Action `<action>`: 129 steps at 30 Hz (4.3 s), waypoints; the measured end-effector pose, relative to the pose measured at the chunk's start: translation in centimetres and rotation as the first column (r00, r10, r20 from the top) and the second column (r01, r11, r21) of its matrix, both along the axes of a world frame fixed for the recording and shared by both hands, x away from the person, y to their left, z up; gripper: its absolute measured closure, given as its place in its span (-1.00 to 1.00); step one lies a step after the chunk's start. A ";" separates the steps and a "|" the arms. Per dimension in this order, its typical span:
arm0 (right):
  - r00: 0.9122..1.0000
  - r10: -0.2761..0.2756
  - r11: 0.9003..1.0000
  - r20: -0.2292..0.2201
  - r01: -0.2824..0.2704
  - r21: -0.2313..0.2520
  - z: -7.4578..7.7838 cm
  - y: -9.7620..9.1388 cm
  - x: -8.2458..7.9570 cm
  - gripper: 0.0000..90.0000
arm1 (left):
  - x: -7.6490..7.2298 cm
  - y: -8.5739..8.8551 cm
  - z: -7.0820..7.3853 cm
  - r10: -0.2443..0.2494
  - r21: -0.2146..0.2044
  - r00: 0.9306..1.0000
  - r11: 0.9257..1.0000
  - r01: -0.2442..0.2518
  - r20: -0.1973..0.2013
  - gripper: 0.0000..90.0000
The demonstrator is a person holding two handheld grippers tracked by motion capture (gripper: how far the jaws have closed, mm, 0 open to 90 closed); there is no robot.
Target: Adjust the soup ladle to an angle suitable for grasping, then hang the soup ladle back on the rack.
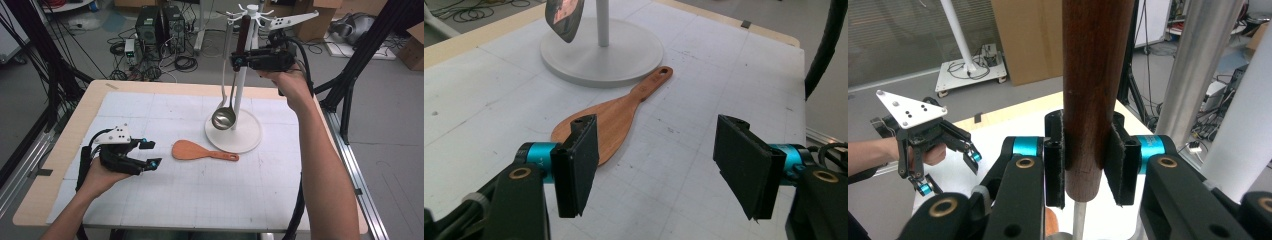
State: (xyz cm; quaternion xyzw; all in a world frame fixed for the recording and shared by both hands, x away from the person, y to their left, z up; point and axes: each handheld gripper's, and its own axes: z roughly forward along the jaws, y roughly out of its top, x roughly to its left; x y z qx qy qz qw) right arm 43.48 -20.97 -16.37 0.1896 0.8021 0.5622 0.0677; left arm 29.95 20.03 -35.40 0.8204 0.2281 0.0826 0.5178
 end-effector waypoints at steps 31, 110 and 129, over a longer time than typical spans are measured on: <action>0.995 -0.099 0.994 0.011 0.098 0.048 -0.7 -0.8 -0.2 0.59 | -0.2 -0.1 0.1 -0.009 -0.001 1.000 1.000 0.009 0.006 -0.22; 0.971 -0.228 0.973 0.072 0.226 0.033 3.9 -4.1 -4.5 0.99 | 0.2 0.5 -0.1 0.039 0.040 0.999 0.998 -0.039 -0.004 -0.40; 0.961 -0.262 0.965 0.091 0.259 0.046 5.8 -4.1 -3.6 0.99 | 0.3 0.7 0.0 0.033 0.034 0.999 0.999 -0.033 -0.002 -0.41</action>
